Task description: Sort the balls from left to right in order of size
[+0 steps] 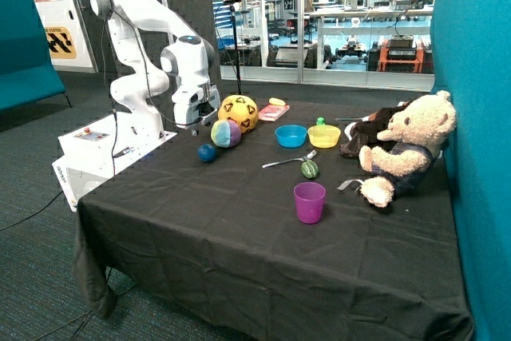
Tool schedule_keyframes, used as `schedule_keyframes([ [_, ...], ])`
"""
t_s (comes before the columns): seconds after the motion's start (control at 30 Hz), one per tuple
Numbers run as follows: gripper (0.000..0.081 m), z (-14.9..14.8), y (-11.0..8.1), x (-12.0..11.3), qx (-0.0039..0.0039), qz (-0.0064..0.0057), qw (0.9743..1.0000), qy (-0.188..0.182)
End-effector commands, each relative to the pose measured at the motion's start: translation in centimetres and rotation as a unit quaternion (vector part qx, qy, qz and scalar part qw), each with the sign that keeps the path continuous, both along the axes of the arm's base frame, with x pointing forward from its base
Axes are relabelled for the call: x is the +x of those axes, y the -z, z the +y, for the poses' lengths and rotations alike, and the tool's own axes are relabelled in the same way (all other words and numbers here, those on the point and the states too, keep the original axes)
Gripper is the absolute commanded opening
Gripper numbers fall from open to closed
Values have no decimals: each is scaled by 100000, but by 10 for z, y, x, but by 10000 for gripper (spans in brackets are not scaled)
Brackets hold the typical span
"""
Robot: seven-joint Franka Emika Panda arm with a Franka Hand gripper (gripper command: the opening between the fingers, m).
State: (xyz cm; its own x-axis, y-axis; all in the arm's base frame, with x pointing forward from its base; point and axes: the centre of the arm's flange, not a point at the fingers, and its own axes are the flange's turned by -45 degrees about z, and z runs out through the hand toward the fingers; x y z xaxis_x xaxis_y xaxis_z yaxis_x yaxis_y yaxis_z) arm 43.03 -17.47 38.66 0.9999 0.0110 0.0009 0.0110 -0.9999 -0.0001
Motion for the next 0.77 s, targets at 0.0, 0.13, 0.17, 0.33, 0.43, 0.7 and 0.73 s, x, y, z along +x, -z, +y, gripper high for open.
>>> schedule_keyframes([
  [0.0,577,6,-13,-1,-4,44,99997,-833],
  [0.13,584,5,-14,0,-4,44,99999,-482],
  [0.17,583,4,-14,0,-4,44,99999,-379],
  [0.33,580,3,-18,1,-4,44,99999,-332],
  [0.43,579,3,-18,3,-4,44,99999,-367],
  [0.7,572,7,-16,9,-4,44,99983,-1866],
  [0.73,570,7,-16,10,-4,44,99985,-1739],
])
